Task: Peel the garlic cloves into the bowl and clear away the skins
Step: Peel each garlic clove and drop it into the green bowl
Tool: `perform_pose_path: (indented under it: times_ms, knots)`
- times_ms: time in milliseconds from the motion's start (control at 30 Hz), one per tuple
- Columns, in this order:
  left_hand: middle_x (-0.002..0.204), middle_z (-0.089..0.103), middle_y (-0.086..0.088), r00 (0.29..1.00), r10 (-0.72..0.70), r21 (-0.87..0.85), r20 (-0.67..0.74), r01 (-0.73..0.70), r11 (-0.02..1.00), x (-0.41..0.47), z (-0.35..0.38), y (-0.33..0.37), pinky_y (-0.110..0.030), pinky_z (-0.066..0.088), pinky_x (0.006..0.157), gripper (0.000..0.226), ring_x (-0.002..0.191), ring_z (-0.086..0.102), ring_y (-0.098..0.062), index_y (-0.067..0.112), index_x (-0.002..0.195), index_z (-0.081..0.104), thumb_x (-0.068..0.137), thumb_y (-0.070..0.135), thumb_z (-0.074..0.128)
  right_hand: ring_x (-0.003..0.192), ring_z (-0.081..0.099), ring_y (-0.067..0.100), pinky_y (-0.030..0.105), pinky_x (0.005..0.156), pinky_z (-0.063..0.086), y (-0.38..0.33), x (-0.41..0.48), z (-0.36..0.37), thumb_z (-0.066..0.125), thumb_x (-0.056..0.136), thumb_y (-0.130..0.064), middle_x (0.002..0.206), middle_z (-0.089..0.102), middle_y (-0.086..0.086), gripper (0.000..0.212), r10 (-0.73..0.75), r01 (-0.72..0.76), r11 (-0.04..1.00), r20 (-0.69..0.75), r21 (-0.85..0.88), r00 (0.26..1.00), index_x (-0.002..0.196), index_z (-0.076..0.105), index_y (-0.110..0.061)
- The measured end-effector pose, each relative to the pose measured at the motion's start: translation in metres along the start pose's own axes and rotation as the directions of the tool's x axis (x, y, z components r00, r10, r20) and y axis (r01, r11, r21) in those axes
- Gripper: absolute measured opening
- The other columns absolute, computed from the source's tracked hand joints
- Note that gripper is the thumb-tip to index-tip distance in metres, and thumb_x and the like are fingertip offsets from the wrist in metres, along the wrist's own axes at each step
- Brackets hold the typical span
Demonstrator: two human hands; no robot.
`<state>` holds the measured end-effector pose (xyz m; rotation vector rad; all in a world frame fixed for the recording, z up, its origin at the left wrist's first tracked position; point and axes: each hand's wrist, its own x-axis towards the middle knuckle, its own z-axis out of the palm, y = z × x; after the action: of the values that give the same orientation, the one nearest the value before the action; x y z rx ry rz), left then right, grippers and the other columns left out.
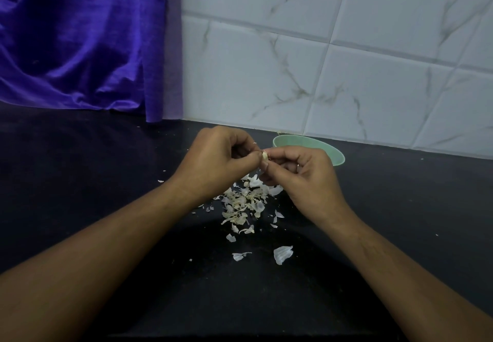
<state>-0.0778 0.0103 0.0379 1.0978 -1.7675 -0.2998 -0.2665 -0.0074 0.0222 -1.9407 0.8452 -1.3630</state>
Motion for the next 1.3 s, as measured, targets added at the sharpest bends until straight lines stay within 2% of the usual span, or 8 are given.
perform_pose_path:
  times_ms: [167, 367, 467, 567, 767, 900, 1067, 1300]
  knots:
    - [0.076, 0.076, 0.003, 0.998, -0.066, -0.114, 0.02, 0.068, 0.991, 0.002, 0.003, -0.006, -0.046, 0.062, 0.071, 0.011, 0.074, 0.074, -0.02, 0.023, 0.084, 0.076, 0.092, 0.03, 0.072, 0.082, 0.078, 0.029, 0.046, 0.078, 0.064, -0.002, 0.002, 0.003, 0.073, 0.094, -0.005, 0.087, 0.079, 0.013, 0.011, 0.052, -0.05, 0.989, -0.011, 0.141, 0.999, 0.104, 0.077, -0.007]
    - [0.084, 0.078, -0.007, 0.991, -0.092, -0.301, 0.093, 0.116, 0.947, 0.002, 0.003, -0.004, -0.048, 0.064, 0.071, 0.007, 0.084, 0.075, -0.033, 0.014, 0.092, 0.075, 0.092, 0.021, 0.079, 0.083, 0.078, 0.034, 0.058, 0.082, 0.062, 0.0, 0.003, 0.001, 0.077, 0.089, -0.001, 0.086, 0.078, 0.016, 0.01, 0.066, -0.057, 0.987, -0.063, 0.148, 0.996, 0.098, 0.075, -0.006]
    - [0.086, 0.077, -0.013, 0.988, -0.104, -0.343, 0.11, 0.136, 0.93, 0.002, 0.001, -0.003, -0.06, 0.063, 0.074, 0.008, 0.087, 0.075, -0.037, 0.011, 0.094, 0.074, 0.093, 0.017, 0.078, 0.086, 0.077, 0.036, 0.057, 0.083, 0.062, -0.002, 0.002, 0.0, 0.076, 0.089, 0.0, 0.09, 0.078, 0.017, 0.014, 0.047, -0.043, 0.989, -0.027, 0.144, 0.999, 0.103, 0.076, -0.004]
    - [0.088, 0.076, -0.015, 0.99, -0.112, -0.373, 0.087, 0.136, 0.918, 0.003, -0.001, -0.005, -0.065, 0.061, 0.076, 0.008, 0.09, 0.074, -0.041, 0.013, 0.093, 0.074, 0.094, 0.02, 0.077, 0.086, 0.077, 0.033, 0.047, 0.08, 0.065, -0.006, 0.002, 0.0, 0.07, 0.094, 0.001, 0.093, 0.079, 0.014, 0.015, 0.054, -0.054, 0.98, 0.001, 0.19, 0.999, 0.106, 0.076, -0.005]
    - [0.088, 0.076, -0.013, 0.992, -0.097, -0.386, 0.083, 0.122, 0.915, 0.004, -0.001, -0.002, -0.057, 0.064, 0.076, 0.008, 0.089, 0.073, -0.041, 0.011, 0.094, 0.074, 0.094, 0.018, 0.076, 0.081, 0.077, 0.031, 0.037, 0.074, 0.065, -0.009, 0.002, -0.002, 0.068, 0.093, 0.002, 0.094, 0.078, 0.019, 0.015, 0.114, -0.109, 0.954, -0.003, 0.28, 0.993, 0.107, 0.074, 0.003]
    - [0.094, 0.075, -0.019, 0.987, -0.106, -0.445, 0.118, 0.148, 0.883, 0.004, -0.004, -0.001, -0.043, 0.065, 0.073, 0.009, 0.083, 0.073, -0.026, 0.005, 0.098, 0.073, 0.092, 0.011, 0.076, 0.077, 0.076, 0.026, 0.034, 0.071, 0.065, -0.011, 0.003, -0.002, 0.07, 0.092, -0.002, 0.092, 0.078, 0.021, 0.017, 0.147, -0.139, 0.934, 0.001, 0.33, 0.989, 0.107, 0.072, 0.007]
    - [0.094, 0.074, -0.027, 0.987, -0.14, -0.488, 0.075, 0.158, 0.859, 0.003, 0.0, 0.001, -0.029, 0.064, 0.064, 0.015, 0.076, 0.074, -0.018, -0.004, 0.1, 0.073, 0.091, 0.008, 0.076, 0.079, 0.076, 0.026, 0.031, 0.07, 0.064, -0.012, 0.002, -0.004, 0.069, 0.094, -0.002, 0.098, 0.078, 0.02, 0.014, 0.165, -0.166, 0.92, 0.034, 0.356, 0.986, 0.106, 0.072, 0.003]
    - [0.091, 0.075, -0.02, 0.987, -0.155, -0.506, 0.048, 0.158, 0.848, 0.002, 0.003, 0.003, -0.031, 0.064, 0.066, 0.014, 0.076, 0.074, -0.019, -0.001, 0.099, 0.072, 0.093, 0.012, 0.075, 0.085, 0.077, 0.031, 0.036, 0.073, 0.064, -0.013, 0.002, -0.001, 0.074, 0.087, -0.008, 0.098, 0.077, 0.021, 0.014, 0.192, -0.185, 0.883, 0.027, 0.431, 0.981, 0.101, 0.07, -0.005]
